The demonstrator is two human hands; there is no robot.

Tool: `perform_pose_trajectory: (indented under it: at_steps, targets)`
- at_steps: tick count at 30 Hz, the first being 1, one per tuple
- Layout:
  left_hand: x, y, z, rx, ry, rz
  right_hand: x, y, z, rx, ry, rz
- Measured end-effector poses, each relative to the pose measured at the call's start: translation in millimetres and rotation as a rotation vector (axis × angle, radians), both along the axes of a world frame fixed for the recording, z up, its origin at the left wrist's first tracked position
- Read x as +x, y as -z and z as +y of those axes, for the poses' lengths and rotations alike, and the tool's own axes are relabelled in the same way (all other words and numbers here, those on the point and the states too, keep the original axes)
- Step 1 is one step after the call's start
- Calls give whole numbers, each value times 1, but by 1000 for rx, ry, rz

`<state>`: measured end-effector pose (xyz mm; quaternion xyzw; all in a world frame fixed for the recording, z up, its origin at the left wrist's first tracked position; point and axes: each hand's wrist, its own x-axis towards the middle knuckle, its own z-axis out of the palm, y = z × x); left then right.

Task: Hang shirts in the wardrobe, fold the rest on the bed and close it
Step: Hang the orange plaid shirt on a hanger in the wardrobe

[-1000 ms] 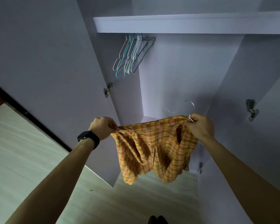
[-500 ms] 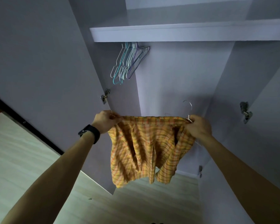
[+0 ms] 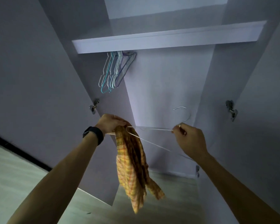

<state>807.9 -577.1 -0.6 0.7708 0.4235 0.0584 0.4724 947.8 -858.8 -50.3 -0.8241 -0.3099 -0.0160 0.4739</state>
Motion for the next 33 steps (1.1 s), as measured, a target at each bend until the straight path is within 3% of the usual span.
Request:
perform_pose_trajectory:
  at_steps: [2, 12, 17, 21, 25, 29, 33]
  targets:
    - [0, -6, 4, -124, 46, 9, -3, -1, 4, -28, -25, -76]
    - [-12, -21, 5, -154, 128, 37, -22, -10, 19, -54, -123, -248]
    - [-4, -29, -28, -193, 224, -92, -38, 4, 48, -184, -216, -112]
    - [-8, -33, -47, -36, 394, -49, -45, 3, 60, 55, -115, 128]
    - [-17, -39, -59, 81, 502, -32, -46, -1, 65, 101, -125, 257]
    - [-21, -35, -60, 897, 671, 4, -44, -2, 68, 123, -161, 309]
    - [-13, -30, -67, 914, 700, 7, -39, -18, 74, 223, -216, 282]
